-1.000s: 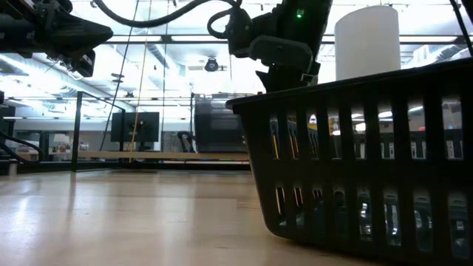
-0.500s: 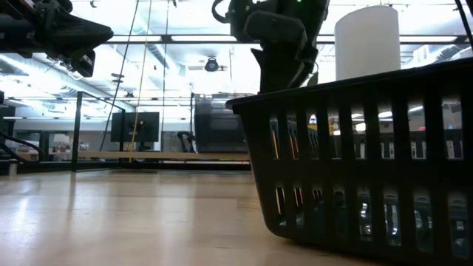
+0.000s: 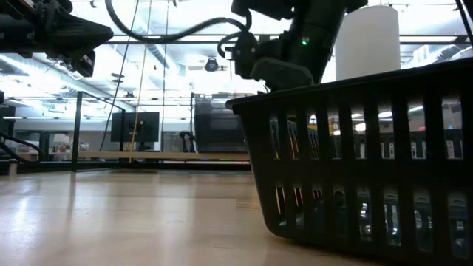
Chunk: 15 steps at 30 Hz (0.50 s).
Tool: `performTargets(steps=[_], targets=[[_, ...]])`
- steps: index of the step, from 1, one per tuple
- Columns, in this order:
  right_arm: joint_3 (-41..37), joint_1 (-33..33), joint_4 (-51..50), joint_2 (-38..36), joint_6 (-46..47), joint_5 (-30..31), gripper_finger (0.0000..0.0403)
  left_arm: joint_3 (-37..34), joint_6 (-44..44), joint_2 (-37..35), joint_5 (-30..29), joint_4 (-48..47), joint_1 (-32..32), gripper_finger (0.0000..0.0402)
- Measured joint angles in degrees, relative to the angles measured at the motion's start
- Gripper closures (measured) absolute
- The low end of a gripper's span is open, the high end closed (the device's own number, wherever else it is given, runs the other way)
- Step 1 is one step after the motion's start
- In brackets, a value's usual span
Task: Stack baskets on shelf by color
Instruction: Put the stacked yellow bins on the shelf
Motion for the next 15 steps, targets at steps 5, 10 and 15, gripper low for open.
performTargets(steps=[5,10,15], targets=[[-0.31,-0.36,0.92,-0.04,-0.61,-0.62,0.0331,0.00,0.00,0.02,0.00,0.00,-0.02,0.0369],[-0.08,-0.40,2.19,-0.04,-1.64,-2.44,0.0383,0.00,-0.02,0.01,0.00,0.00,-0.02,0.0373],[3.64,0.34,3.01,-0.04,-2.59,-4.01,0.0375,0.00,0.00,0.00,-0.02,0.00,-0.02,0.0367]])
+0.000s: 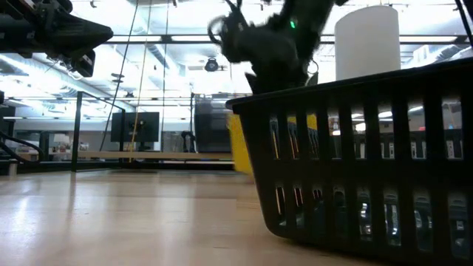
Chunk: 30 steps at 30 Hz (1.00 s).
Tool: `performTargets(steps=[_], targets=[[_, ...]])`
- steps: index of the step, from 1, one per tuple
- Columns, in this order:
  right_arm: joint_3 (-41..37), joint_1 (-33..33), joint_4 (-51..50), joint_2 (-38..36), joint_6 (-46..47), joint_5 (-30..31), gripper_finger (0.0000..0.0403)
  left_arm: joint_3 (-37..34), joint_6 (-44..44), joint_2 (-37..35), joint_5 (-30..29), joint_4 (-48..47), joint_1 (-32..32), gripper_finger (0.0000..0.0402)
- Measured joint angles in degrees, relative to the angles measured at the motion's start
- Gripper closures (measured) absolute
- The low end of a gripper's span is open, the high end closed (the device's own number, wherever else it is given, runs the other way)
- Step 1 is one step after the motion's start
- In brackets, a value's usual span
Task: Stack baskets on shelf by color
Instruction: Put the stacked yellow bins on the shelf
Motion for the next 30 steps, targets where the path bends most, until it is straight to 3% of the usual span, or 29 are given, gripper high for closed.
performTargets(steps=[7,17,20,24,30], targets=[[5.66,0.99,5.75,0.00,-7.02,-0.53,0.0382,0.00,0.00,0.00,0.02,0.00,0.00,0.0364],[5.92,0.95,20.14,0.00,-21.48,-2.52,0.0383,0.00,0.00,0.00,0.01,0.00,0.01,0.0373],[5.92,-0.28,25.02,0.00,-28.35,-4.60,0.0382,0.00,0.00,0.00,0.01,0.00,0.02,0.0368],[6.12,-3.32,31.69,2.15,-30.50,-8.66,0.0382,0.00,0.00,0.02,0.02,-0.01,0.02,0.0363],[15.31,-6.45,23.86,10.22,-32.13,-9.18,0.0383,0.02,0.00,-0.02,0.02,-0.01,0.02,0.0368]])
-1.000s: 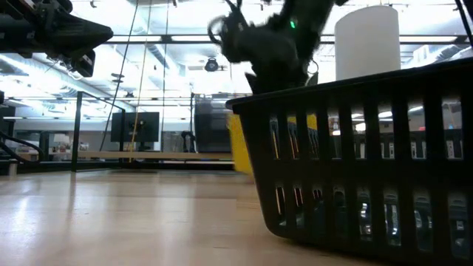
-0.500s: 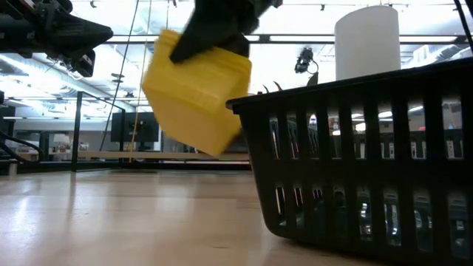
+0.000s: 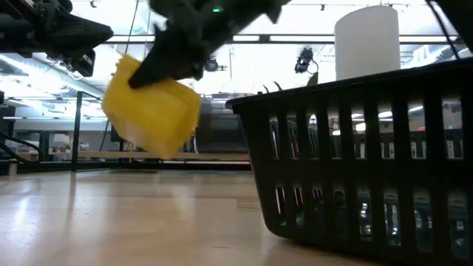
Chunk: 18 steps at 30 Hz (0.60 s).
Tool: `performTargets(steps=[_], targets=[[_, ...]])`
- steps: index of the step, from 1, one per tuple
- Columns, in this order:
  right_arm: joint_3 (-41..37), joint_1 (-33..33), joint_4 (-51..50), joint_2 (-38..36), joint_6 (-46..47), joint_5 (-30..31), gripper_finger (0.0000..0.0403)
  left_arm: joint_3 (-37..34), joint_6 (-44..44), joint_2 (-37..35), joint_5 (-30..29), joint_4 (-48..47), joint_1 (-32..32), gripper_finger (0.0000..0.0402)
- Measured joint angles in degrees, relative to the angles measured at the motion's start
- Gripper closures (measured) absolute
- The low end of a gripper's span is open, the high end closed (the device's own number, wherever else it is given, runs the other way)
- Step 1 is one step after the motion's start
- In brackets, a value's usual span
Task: Stack baskets on shelf by color
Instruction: Put the stacked yellow bins on the shelf
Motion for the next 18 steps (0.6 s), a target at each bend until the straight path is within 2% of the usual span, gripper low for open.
performTargets(steps=[7,12,15,18], targets=[[18.81,-1.84,-11.26,9.80,-5.15,0.07,0.0383,0.00,0.00,0.73,-0.02,-0.15,0.00,0.0373],[31.33,-3.08,-20.57,16.29,-7.95,3.35,0.0381,0.00,0.00,0.78,0.00,-0.07,-0.02,0.0366],[35.65,-4.26,-23.69,19.30,-9.07,5.26,0.0376,0.00,0.01,0.78,0.00,-0.03,-0.02,0.0363],[34.36,-5.42,-21.45,19.15,-10.99,6.02,0.0375,0.00,0.00,0.78,-0.02,0.03,-0.02,0.0364]])
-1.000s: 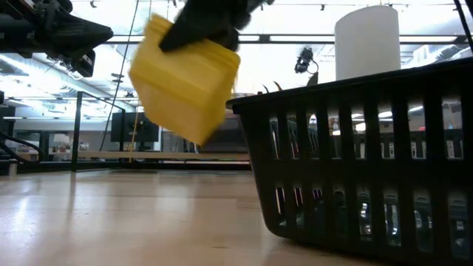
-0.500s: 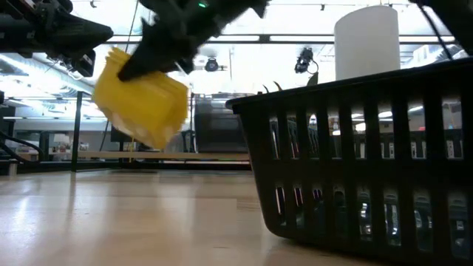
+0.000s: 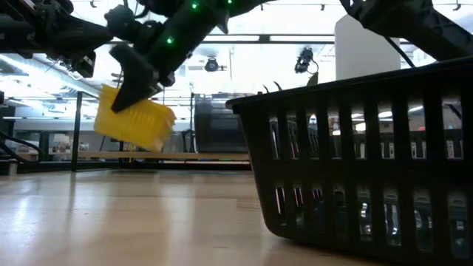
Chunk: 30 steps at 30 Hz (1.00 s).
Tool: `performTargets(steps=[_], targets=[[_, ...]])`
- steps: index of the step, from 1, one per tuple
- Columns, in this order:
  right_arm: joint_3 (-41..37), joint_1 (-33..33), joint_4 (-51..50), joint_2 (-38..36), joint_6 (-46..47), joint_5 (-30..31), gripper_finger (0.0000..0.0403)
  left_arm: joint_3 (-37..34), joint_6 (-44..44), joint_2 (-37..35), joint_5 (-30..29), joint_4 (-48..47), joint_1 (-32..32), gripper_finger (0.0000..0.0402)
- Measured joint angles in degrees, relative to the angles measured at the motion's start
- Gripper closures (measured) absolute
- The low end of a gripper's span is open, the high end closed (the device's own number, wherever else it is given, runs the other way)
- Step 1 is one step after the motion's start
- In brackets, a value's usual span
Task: Stack baskets on shelf by color
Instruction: Put the stacked yellow bins on the shelf
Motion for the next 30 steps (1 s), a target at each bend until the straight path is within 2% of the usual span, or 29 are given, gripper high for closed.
performTargets(steps=[4,16,23,30], targets=[[0.01,-1.41,-0.13,-0.25,0.55,3.92,0.0375,0.00,0.01,0.00,0.02,0.00,0.00,0.0369],[-0.01,-3.75,0.46,-0.25,-1.82,6.03,0.0373,0.00,0.00,0.00,0.01,-0.02,0.01,0.0363],[-0.04,-4.43,0.37,-0.25,-4.68,10.01,0.0369,0.00,0.00,0.00,0.01,-0.02,0.02,0.0371],[-0.04,-5.27,0.39,-0.25,-4.93,11.52,0.0361,0.00,0.00,0.00,0.00,-0.02,0.01,0.0369]])
